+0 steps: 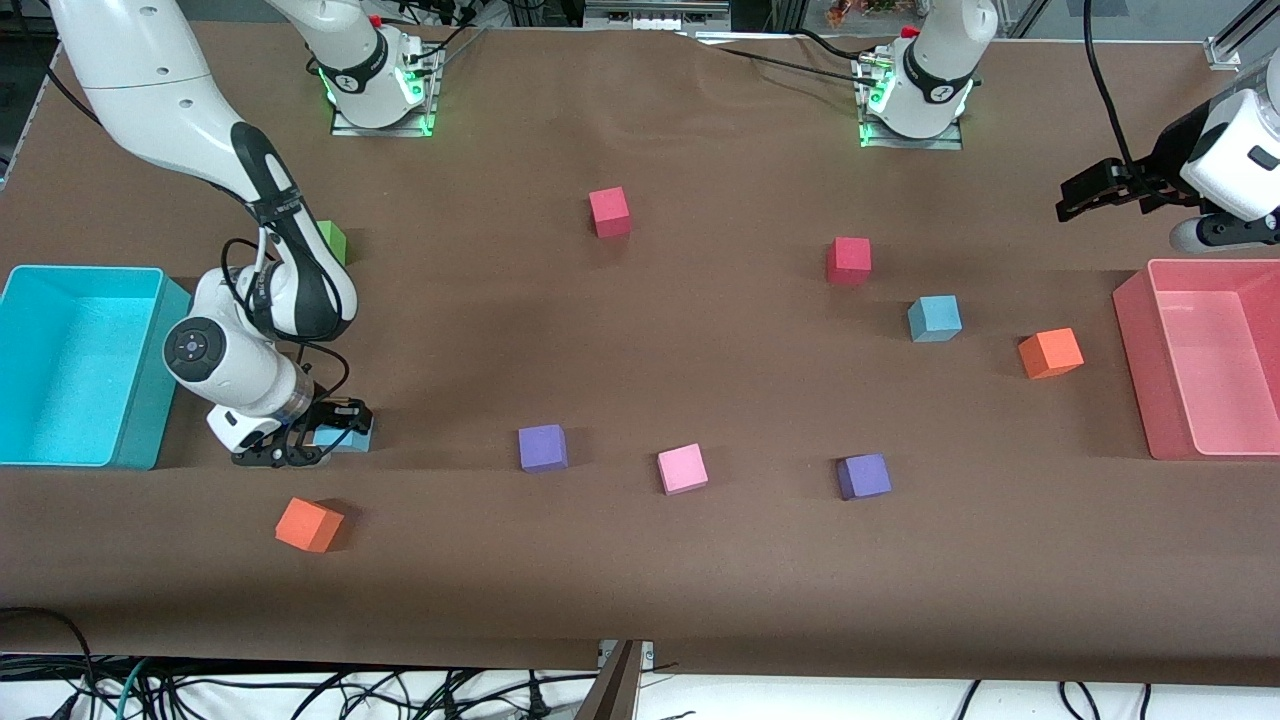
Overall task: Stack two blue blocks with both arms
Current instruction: 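Reach the right gripper down and grasp the light blue cube near the yellow cube, then lift the light blue cube with the right gripper toward the table middle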
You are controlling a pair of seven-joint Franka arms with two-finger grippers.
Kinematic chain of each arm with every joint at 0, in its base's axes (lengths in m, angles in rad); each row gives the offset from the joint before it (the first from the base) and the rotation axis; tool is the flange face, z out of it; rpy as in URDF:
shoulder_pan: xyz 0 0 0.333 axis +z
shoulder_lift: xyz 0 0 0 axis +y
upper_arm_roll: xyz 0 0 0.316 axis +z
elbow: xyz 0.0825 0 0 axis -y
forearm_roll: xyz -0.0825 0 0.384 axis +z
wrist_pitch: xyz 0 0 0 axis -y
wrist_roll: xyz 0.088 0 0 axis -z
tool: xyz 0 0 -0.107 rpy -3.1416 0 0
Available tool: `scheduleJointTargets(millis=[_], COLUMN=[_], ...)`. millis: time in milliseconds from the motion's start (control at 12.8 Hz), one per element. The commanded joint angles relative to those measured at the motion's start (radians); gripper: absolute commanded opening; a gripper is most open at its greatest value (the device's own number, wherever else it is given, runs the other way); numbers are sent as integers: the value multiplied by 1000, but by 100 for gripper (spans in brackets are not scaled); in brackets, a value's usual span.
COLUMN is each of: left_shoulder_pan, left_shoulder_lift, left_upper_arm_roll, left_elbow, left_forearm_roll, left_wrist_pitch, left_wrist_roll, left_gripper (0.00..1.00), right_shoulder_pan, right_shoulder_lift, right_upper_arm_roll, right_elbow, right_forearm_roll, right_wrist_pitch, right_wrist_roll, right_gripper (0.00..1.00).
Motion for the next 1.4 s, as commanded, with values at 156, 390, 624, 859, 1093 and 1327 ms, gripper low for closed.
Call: scheduleJointTargets(millis=[156, 390, 624, 859, 1093, 1327], left_shoulder_pan=[-5, -4, -5, -5, -4, -5], left_shoulder_lift=[11, 11, 13, 16, 22, 26], left_upper_arm_roll=[2, 4, 15, 16, 18, 18], left_elbow=[26, 24, 24, 23, 16, 13], left_forearm_roll=[22, 22, 22, 22, 22, 24], left_wrist_pitch=[-12, -11, -9, -8, 5, 8], left_wrist_roll=[-1, -1, -1, -1, -1, -1], left_gripper=[100, 100, 100, 100, 100, 100], right_shoulder_pan=[47, 98, 174, 320, 450, 556], right_shoulder_lift=[-61, -61, -46, 24, 142, 265], right_upper_arm_roll=[1, 77, 153, 160, 156, 112], right_elbow=[108, 236, 271, 366, 525, 667], right_forearm_roll=[-11, -8, -8, -9, -38, -52], right_wrist_pitch=[-225, -425, -427, -425, -410, -404], right_wrist_roll=[47, 206, 424, 588, 772, 820], right_gripper=[27, 28, 28, 28, 28, 28])
